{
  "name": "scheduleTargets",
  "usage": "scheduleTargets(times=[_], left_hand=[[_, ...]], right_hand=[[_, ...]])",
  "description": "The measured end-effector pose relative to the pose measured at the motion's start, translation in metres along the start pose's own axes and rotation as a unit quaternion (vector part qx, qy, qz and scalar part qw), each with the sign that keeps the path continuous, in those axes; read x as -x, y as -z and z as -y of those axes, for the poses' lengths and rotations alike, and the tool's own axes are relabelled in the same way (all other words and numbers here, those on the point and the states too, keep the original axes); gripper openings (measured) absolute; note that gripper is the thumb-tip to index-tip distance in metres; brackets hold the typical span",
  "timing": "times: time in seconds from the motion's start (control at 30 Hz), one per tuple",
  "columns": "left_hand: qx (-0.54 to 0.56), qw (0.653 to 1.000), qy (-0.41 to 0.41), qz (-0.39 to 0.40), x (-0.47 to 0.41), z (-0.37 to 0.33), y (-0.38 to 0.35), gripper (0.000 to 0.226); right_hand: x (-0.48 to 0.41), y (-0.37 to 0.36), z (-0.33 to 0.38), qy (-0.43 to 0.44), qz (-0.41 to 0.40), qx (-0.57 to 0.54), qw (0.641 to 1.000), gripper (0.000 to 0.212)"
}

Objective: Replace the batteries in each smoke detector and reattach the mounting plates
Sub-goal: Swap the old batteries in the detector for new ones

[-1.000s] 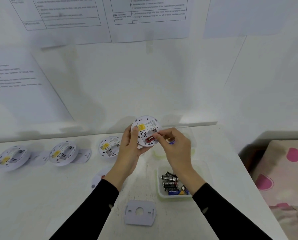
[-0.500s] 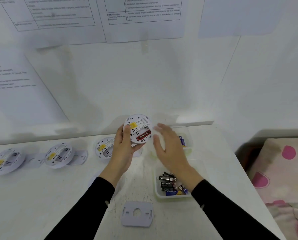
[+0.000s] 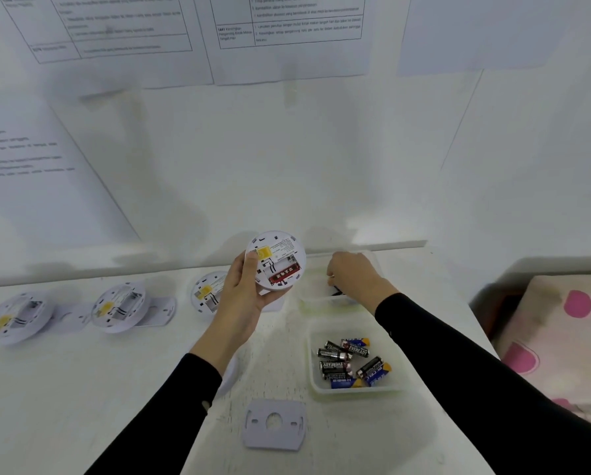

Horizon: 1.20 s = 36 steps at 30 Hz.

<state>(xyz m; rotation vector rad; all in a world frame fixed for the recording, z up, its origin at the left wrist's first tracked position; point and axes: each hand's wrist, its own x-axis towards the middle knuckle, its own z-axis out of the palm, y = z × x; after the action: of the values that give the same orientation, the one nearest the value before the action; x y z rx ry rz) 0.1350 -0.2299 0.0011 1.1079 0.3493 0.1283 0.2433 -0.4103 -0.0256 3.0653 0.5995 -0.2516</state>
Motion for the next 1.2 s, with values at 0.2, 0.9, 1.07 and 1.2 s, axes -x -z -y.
scheduleTargets(times=[0.2, 0.9, 1.07, 1.2], left_hand=[[0.023, 0.999, 0.035, 0.005, -0.001, -0.006, 0.002, 0.037], [-0.061, 0.996, 0.036, 0.06, 0.011, 0.01, -0.016, 0.035], [-0.049, 0.996, 0.028, 0.073, 0.012, 0.011, -0.02, 0.035], [-0.013, 0.997, 0.033, 0.062, 0.013, 0.01, -0.02, 0.033]], right_hand=[[0.013, -0.009, 0.0, 0.035, -0.158, -0.171, 0.972, 0.018], [0.074, -0.01, 0.047, 0.275, -0.481, -0.173, 0.815, 0.013], [0.083, -0.004, 0.062, 0.107, -0.344, -0.477, 0.801, 0.017], [0.087, 0.017, 0.063, -0.029, -0.211, -0.654, 0.726, 0.082]])
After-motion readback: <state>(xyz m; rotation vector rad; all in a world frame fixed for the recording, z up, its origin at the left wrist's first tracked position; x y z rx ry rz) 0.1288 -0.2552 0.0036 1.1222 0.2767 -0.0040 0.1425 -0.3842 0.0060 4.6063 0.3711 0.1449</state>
